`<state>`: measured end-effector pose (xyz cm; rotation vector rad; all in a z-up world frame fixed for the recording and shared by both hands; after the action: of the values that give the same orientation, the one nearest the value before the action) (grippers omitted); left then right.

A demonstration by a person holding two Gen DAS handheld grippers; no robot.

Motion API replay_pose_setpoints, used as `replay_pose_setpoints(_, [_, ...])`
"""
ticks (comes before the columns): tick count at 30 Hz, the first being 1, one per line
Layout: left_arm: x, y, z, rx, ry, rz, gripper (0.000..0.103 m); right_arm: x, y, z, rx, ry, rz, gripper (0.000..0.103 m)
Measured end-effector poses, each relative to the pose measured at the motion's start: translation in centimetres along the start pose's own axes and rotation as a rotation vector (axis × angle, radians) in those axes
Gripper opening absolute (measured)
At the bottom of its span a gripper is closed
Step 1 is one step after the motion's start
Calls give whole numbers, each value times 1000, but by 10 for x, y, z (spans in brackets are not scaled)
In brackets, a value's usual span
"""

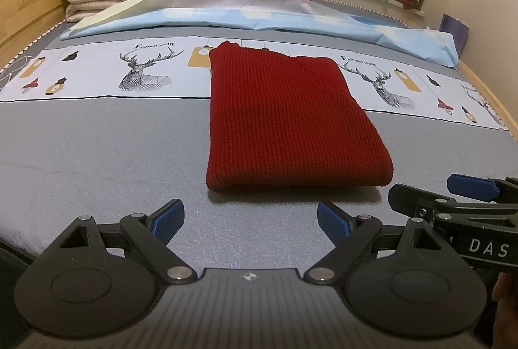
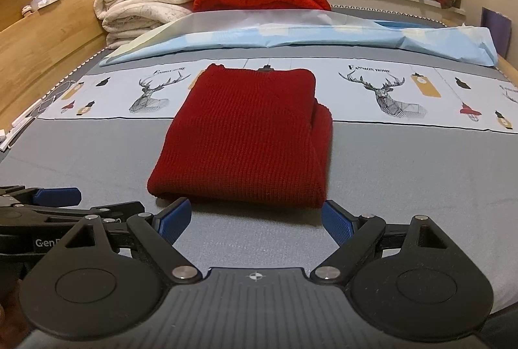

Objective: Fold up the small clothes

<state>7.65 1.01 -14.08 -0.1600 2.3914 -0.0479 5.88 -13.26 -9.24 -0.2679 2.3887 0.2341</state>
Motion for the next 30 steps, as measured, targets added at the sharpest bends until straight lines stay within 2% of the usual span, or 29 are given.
replay_pose_setpoints(30, [-1, -1, 1, 2, 1, -1, 92, 1, 2, 6, -2, 15, 15, 88])
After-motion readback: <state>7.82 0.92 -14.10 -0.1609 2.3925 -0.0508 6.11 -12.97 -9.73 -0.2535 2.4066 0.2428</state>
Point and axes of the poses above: each gripper's, at about its wrist camera, not at the fingertips, and z roughly the way its jaws point, y to its left, x to its underside, the point moved 6 cm from there along z, roughly the way its jaws point, and after that the axes turned 2 degrees about -z, right-handed, at the moved point
